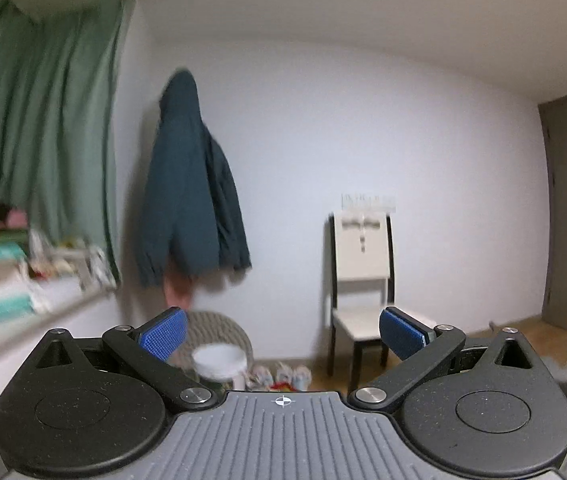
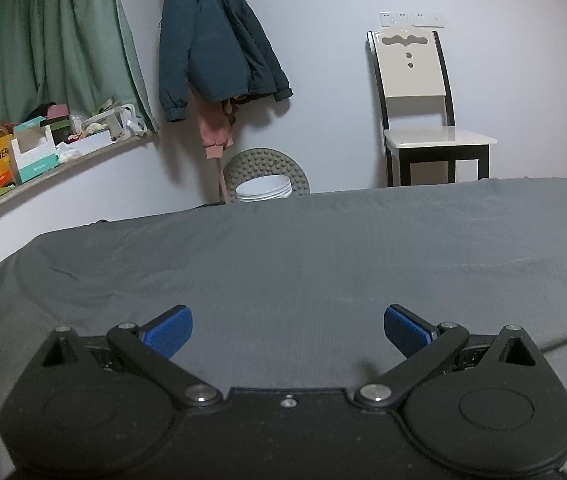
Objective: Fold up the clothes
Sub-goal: 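Turn the left tool toward the pile of white clothes by the wall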
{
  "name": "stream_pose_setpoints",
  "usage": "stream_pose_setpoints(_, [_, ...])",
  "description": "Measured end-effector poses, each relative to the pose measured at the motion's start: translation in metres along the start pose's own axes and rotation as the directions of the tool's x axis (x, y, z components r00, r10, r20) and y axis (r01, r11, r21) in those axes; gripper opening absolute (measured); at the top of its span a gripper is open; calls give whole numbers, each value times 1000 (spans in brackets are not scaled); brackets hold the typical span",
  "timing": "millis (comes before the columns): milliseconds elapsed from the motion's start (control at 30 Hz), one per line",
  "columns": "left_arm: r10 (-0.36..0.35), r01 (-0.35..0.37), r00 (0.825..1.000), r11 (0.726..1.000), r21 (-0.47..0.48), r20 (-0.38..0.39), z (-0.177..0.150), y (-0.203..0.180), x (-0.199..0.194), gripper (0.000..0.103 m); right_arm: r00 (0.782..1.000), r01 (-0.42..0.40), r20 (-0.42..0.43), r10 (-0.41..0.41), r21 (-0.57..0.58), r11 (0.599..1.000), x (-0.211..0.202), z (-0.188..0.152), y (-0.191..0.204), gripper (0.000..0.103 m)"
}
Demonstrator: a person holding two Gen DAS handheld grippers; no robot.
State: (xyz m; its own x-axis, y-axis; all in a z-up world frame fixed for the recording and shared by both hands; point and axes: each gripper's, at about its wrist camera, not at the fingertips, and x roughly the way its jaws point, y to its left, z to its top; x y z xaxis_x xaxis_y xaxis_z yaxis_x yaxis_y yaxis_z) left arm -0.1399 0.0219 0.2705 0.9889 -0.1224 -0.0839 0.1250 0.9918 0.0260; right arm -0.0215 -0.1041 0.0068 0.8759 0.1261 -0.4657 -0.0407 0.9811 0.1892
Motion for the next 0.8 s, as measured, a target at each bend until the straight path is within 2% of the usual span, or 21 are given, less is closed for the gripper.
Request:
stream_pose_setpoints(100, [5,-5,998,1000,-4,-64,40,29,-68,103,1000,-13,-14,13,-23,1000,-4,-1,2,103])
stream_pose_setpoints(167, [69,-65,989,997,32,-128,54,49,-115,103,999,-34,-13,33,-25,999,-8,-1,3,103])
stream_pose_setpoints(233, [141,-129,972,989,76,-190,66,68,-162,103,998,-58,-7,58,-29,998,-13,-1,6,103])
stream_pose_setpoints(300, [269,-245,935,961,128,-230,75,91,-213,103,997,-71,-8,71,-51,996,-15,-2,9,103])
stream_pose_setpoints(333, [344,-317,906,938,143,-248,79,105,-242,103,998,-69,-12,69,-61,996,-15,-3,10,103])
stream_pose_setpoints(400, [443,-429,853,896,114,-275,85,129,-293,103,998,-66,-20,64,-79,995,-15,-6,12,103])
stream_pose_setpoints(467, [492,-505,829,863,22,-265,87,151,-351,103,998,-55,-26,53,-81,995,-14,-11,11,103])
stream_pose_setpoints(533, [542,-572,802,818,-62,-251,85,168,-404,103,998,-40,-43,36,-73,997,-14,-15,10,103])
stream_pose_setpoints(567, [588,-620,772,780,-85,-243,81,175,-431,103,998,-34,-46,31,-69,997,-14,-17,10,103])
stream_pose_setpoints(633, [691,-727,677,681,-88,-253,61,187,-479,103,999,-23,-48,19,-65,998,-15,-19,8,103])
stream_pose_setpoints(733, [771,-831,547,548,-99,-327,21,212,-541,103,999,-11,-46,8,-69,998,-20,-21,9,103])
stream_pose_setpoints(800, [799,-881,467,457,-124,-379,-13,231,-571,103,999,-8,-34,5,-65,998,-24,-20,8,103])
